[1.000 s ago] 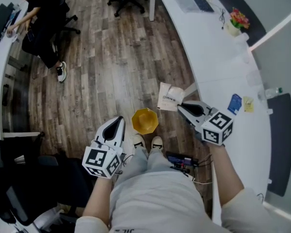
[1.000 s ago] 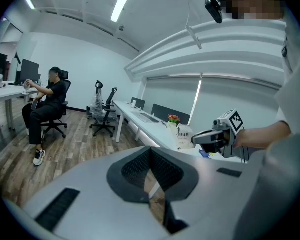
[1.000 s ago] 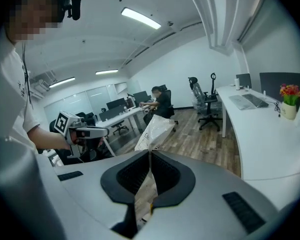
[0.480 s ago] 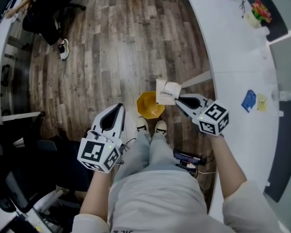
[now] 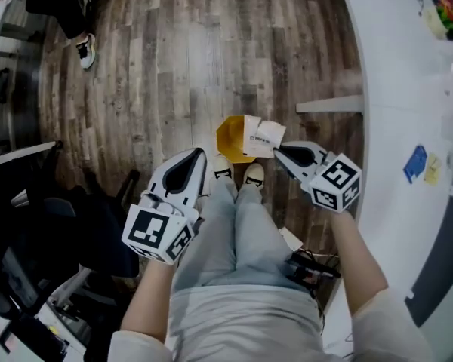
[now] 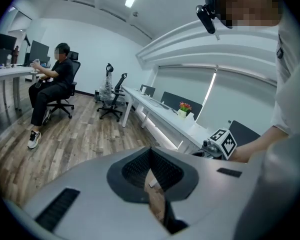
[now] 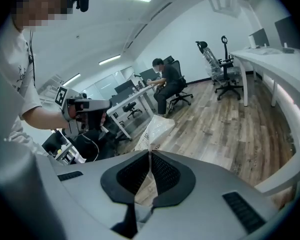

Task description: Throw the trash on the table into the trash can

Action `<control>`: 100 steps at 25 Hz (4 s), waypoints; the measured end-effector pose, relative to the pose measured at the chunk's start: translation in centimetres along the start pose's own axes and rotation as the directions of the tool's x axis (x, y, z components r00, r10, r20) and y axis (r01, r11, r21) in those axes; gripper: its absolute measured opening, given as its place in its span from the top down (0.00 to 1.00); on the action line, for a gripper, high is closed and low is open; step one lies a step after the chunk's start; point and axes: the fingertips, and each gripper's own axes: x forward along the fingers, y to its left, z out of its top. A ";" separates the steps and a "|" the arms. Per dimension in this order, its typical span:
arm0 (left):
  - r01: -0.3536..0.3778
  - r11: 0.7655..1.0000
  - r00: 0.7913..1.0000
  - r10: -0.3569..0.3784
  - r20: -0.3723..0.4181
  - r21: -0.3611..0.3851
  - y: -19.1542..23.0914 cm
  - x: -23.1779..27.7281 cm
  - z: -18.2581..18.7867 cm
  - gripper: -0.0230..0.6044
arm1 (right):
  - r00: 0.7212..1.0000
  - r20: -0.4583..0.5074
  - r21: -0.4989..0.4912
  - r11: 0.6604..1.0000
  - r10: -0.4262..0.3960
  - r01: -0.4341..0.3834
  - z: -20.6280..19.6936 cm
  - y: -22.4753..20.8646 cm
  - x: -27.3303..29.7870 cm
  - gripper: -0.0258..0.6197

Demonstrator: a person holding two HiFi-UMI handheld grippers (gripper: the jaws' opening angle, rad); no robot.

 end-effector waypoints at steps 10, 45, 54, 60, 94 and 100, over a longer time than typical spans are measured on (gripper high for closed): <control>-0.013 0.998 0.999 0.010 -0.052 -0.063 3.6 4.8 -8.5 0.96 | 0.994 -0.107 0.072 0.997 0.013 -0.005 -10.7 -3.9 7.9 0.90; -0.066 0.989 0.992 0.051 -0.117 -0.129 10.5 11.6 -23.0 0.96 | 0.943 -0.331 0.158 0.982 -0.048 0.105 -30.2 -15.1 21.9 0.62; -0.055 0.990 0.992 0.039 -0.123 -0.132 9.3 9.8 -21.5 0.96 | 0.944 -0.323 0.149 0.982 -0.066 0.120 -27.7 -13.6 19.6 0.62; -0.045 0.993 0.992 0.031 -0.124 -0.109 7.5 7.9 -17.8 0.96 | 0.956 -0.291 0.129 0.988 -0.041 0.082 -22.7 -11.2 15.6 0.62; 0.072 0.991 0.997 -0.070 -0.025 0.109 -11.6 -6.1 4.5 0.96 | 0.951 0.257 0.029 0.985 -0.173 0.172 10.9 9.5 -11.6 0.90; 0.119 0.986 0.993 -0.119 -0.004 0.113 -12.6 -5.5 7.3 0.96 | 0.944 0.280 0.002 0.983 -0.177 0.183 13.2 10.2 -12.8 0.90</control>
